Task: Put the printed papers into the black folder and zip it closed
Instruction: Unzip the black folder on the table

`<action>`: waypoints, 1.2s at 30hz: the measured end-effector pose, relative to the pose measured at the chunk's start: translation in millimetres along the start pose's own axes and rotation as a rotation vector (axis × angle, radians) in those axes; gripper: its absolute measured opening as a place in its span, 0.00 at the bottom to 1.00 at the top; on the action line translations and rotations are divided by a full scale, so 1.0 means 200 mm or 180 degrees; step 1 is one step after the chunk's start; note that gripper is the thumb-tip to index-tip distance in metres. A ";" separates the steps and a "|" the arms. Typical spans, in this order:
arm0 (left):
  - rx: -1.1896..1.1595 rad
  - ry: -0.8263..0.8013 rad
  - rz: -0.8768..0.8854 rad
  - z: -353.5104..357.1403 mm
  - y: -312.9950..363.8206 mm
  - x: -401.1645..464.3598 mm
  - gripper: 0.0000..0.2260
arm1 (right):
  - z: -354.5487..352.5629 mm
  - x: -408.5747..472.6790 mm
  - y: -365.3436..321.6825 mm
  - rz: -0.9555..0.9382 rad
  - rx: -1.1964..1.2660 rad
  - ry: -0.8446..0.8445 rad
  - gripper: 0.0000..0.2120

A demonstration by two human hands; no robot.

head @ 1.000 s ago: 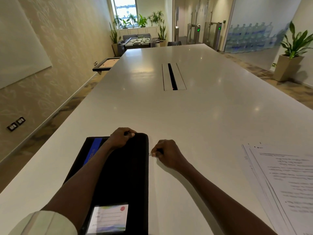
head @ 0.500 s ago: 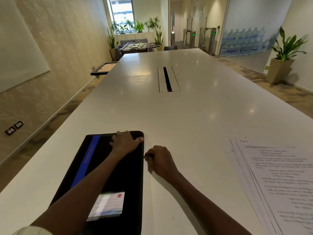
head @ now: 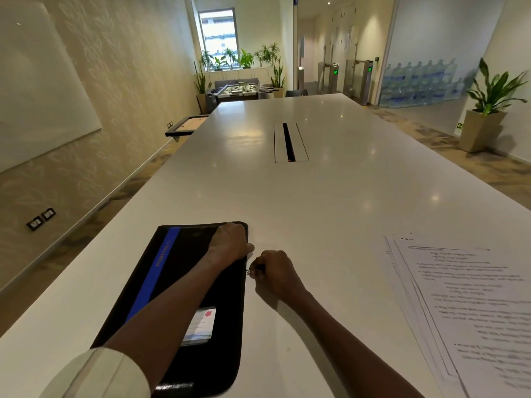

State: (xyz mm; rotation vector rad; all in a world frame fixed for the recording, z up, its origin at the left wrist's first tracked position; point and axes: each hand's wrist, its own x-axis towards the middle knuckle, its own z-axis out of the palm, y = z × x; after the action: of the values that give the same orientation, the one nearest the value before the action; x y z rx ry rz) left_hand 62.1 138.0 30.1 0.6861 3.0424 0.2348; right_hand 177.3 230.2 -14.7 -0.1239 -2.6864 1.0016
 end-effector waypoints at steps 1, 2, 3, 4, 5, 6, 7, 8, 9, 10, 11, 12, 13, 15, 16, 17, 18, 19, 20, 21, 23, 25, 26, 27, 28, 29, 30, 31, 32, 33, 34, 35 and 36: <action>0.0004 0.0001 0.0015 0.00 0.00 0.00 0.13 | 0.00 -0.02 0.00 -0.0021 0.0026 -0.0025 0.06; 0.0013 0.0011 0.0022 0.01 0.00 -0.01 0.13 | 0.00 -0.05 -0.01 -0.0047 0.0050 -0.0051 0.06; 0.0020 0.0029 0.0026 0.01 0.00 -0.01 0.13 | 0.00 -0.08 -0.02 -0.0077 0.0067 -0.0078 0.07; 0.0019 0.0049 0.0032 0.01 0.00 -0.01 0.13 | 0.00 -0.10 -0.03 -0.0107 0.0075 -0.0100 0.07; 0.0012 0.0078 0.0039 0.01 0.00 -0.02 0.13 | 0.00 -0.13 -0.04 -0.0130 0.0079 -0.0115 0.07; 0.0001 0.0125 0.0041 0.01 0.00 -0.03 0.14 | 0.00 -0.15 -0.04 -0.0143 0.0086 -0.0123 0.08; -0.0011 0.0182 0.0036 0.01 -0.01 -0.04 0.15 | 0.00 -0.17 -0.04 -0.0145 0.0094 -0.0125 0.08; -0.0031 0.0238 0.0035 0.02 -0.01 -0.05 0.16 | 0.00 -0.19 -0.05 -0.0141 0.0096 -0.0121 0.08; -0.0060 0.0289 0.0035 0.02 -0.02 -0.06 0.17 | 0.00 -0.21 -0.05 -0.0140 0.0098 -0.0107 0.09; -0.0110 0.0331 0.0019 0.02 -0.02 -0.08 0.18 | 0.00 -0.23 -0.05 -0.0138 0.0108 -0.0082 0.09; -0.0166 0.0352 -0.0016 0.02 -0.02 -0.09 0.18 | 0.00 -0.24 -0.06 -0.0125 0.0131 -0.0047 0.09; -0.0218 0.0334 -0.0067 0.01 -0.01 -0.11 0.18 | 0.00 -0.25 -0.06 -0.0096 0.0152 -0.0004 0.09; -0.0252 0.0268 -0.0132 0.00 -0.01 -0.13 0.18 | 0.01 -0.26 -0.07 -0.0054 0.0152 0.0040 0.09; -0.0253 0.0050 -0.0288 -0.01 0.01 -0.19 0.17 | 0.01 -0.25 -0.08 0.0028 0.0101 0.0131 0.08; -0.0207 -0.0052 -0.0360 0.00 0.02 -0.21 0.17 | 0.01 -0.25 -0.08 0.0055 0.0076 0.0187 0.07; -0.0112 -0.0118 -0.0416 0.01 0.02 -0.24 0.16 | 0.01 -0.25 -0.08 0.0074 0.0061 0.0246 0.07; 0.0024 -0.0134 -0.0445 0.02 0.02 -0.28 0.16 | 0.02 -0.25 -0.08 0.0082 0.0054 0.0298 0.07; 0.0160 -0.0106 -0.0438 0.03 0.02 -0.31 0.16 | 0.02 -0.26 -0.08 0.0085 0.0058 0.0331 0.07; 0.0254 -0.0055 -0.0387 0.04 0.02 -0.33 0.15 | 0.03 -0.26 -0.08 0.0091 0.0071 0.0348 0.07; 0.0295 0.0002 -0.0305 0.04 0.02 -0.35 0.15 | 0.04 -0.27 -0.07 0.0103 0.0089 0.0358 0.07; 0.0260 0.0080 -0.0141 0.04 0.02 -0.37 0.14 | 0.04 -0.27 -0.08 0.0129 0.0144 0.0349 0.06; 0.0170 0.0103 -0.0060 0.02 0.02 -0.37 0.14 | 0.03 -0.28 -0.08 0.0119 0.0185 0.0285 0.06; 0.0142 0.0114 -0.0036 0.01 0.01 -0.37 0.14 | 0.03 -0.28 -0.08 0.0095 0.0189 0.0250 0.06; 0.0108 0.0126 -0.0022 0.00 0.01 -0.36 0.15 | 0.02 -0.28 -0.08 0.0073 0.0201 0.0222 0.06; 0.0062 0.0133 -0.0009 0.00 0.01 -0.36 0.15 | 0.01 -0.30 -0.08 0.0063 0.0224 0.0195 0.06; 0.0013 0.0139 0.0006 0.00 0.01 -0.36 0.16 | 0.01 -0.31 -0.08 0.0060 0.0250 0.0170 0.06; -0.0026 0.0148 0.0021 0.00 0.00 -0.36 0.16 | 0.01 -0.33 -0.09 0.0057 0.0275 0.0144 0.06; -0.0056 0.0153 0.0029 0.00 0.00 -0.36 0.17 | 0.01 -0.36 -0.09 0.0059 0.0297 0.0113 0.06; -0.0081 0.0150 0.0026 0.01 0.00 -0.36 0.16 | 0.01 -0.39 -0.10 0.0069 0.0322 0.0071 0.05; -0.0103 0.0139 0.0017 0.01 0.00 -0.36 0.15 | 0.01 -0.42 -0.11 0.0084 0.0356 0.0027 0.05; -0.0114 0.0125 0.0007 0.01 0.00 -0.36 0.14 | 0.00 -0.45 -0.12 0.0095 0.0401 -0.0012 0.05; -0.0114 0.0113 -0.0005 0.01 0.00 -0.36 0.13 | 0.00 -0.48 -0.13 0.0095 0.0439 -0.0041 0.05; -0.0098 0.0114 -0.0022 0.01 0.00 -0.36 0.13 | 0.00 -0.51 -0.15 0.0089 0.0464 -0.0057 0.05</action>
State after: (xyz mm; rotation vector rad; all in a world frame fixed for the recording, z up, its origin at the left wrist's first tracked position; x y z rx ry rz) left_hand 127.3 107.0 26.7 0.6769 3.0674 0.2963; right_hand 276.7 190.3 -17.7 -0.1244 -2.6232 1.2083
